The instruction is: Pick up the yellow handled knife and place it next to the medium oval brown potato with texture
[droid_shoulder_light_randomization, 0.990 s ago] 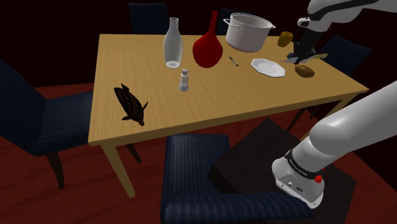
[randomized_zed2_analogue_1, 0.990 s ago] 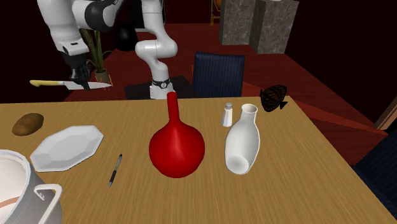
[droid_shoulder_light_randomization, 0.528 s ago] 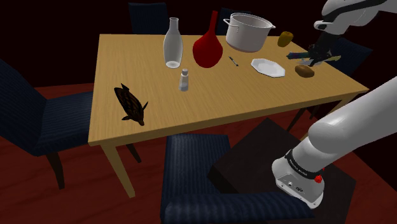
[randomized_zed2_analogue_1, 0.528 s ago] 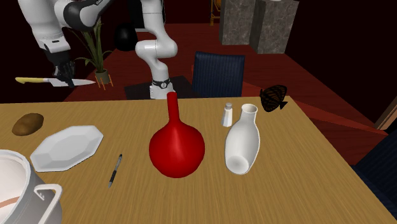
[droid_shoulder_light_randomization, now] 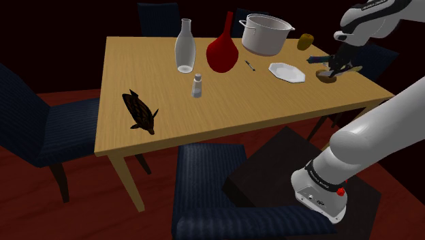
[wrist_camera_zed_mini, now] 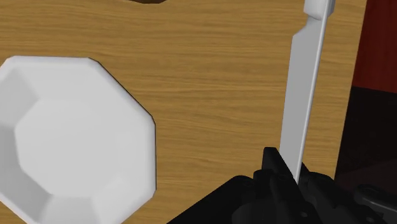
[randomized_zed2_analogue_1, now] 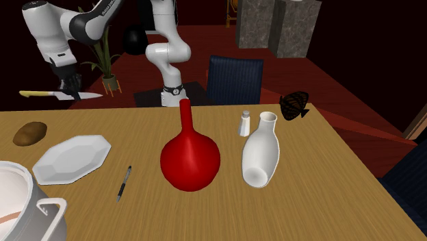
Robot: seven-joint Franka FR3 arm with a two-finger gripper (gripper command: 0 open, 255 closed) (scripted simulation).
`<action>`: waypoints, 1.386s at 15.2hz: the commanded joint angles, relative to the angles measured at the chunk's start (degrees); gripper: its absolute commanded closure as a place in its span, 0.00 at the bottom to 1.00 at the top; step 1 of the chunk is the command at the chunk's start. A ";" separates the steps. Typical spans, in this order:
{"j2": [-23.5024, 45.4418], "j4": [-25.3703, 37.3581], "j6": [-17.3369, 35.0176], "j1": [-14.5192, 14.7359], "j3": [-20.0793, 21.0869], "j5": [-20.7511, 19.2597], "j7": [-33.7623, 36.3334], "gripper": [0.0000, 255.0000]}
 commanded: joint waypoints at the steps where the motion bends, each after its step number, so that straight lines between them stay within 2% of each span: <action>1: 0.71 -1.09 1.71 -0.02 -0.25 0.37 -0.27 1.00; 16: 8.24 -6.93 13.54 -0.10 -1.42 5.67 -3.87 1.00; 21: 8.24 -6.93 13.54 -0.11 -1.41 5.67 -3.87 1.00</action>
